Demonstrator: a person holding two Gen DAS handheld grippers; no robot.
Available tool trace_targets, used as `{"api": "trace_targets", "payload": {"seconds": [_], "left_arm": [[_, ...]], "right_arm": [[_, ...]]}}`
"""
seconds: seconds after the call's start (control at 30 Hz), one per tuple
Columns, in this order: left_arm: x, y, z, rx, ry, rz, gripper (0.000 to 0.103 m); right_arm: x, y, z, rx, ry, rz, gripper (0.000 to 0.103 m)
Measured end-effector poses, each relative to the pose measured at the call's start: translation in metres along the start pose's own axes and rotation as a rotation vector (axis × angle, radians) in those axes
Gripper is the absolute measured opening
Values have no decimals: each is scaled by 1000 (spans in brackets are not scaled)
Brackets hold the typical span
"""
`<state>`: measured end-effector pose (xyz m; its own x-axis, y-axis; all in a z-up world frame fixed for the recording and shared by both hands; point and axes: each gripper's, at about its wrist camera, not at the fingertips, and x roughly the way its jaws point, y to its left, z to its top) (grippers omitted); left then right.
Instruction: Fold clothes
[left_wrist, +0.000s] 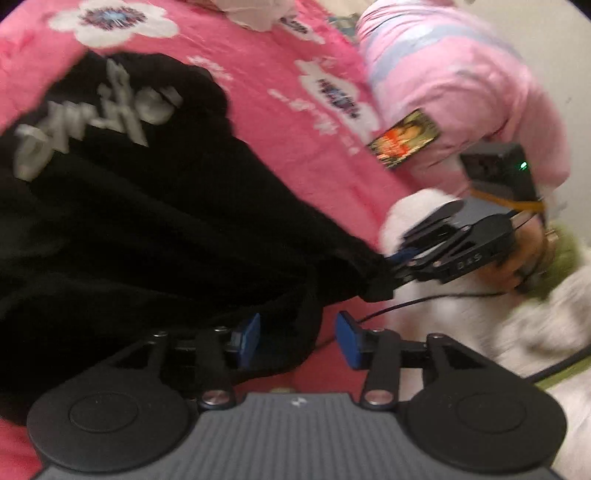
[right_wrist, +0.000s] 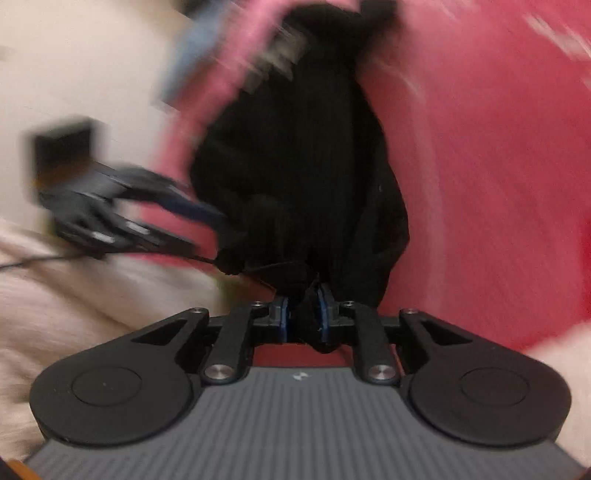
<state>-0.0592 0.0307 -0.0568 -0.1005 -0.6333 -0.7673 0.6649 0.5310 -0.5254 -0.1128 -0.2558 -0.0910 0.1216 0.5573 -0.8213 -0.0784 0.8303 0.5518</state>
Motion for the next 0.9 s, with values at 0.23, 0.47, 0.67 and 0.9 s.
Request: {"api": "trace_targets", "payload": {"seconds": [0.23,0.47,0.67,0.9], "left_arm": [[-64,44,5,-105,-185,153,69],[-61,117,43,-312,-357,467,70],[-38,157,71,-341,-379,552,70],[-8,173,76,-395,-344,503,62]], "right_arm": [[-55,-8,23,78,-188,10,58],[-35,13,87,-20,-407,-76,61],[28,59,150,-205,-535,-132,61],[77,62,202,-289,-473,-256,60]]}}
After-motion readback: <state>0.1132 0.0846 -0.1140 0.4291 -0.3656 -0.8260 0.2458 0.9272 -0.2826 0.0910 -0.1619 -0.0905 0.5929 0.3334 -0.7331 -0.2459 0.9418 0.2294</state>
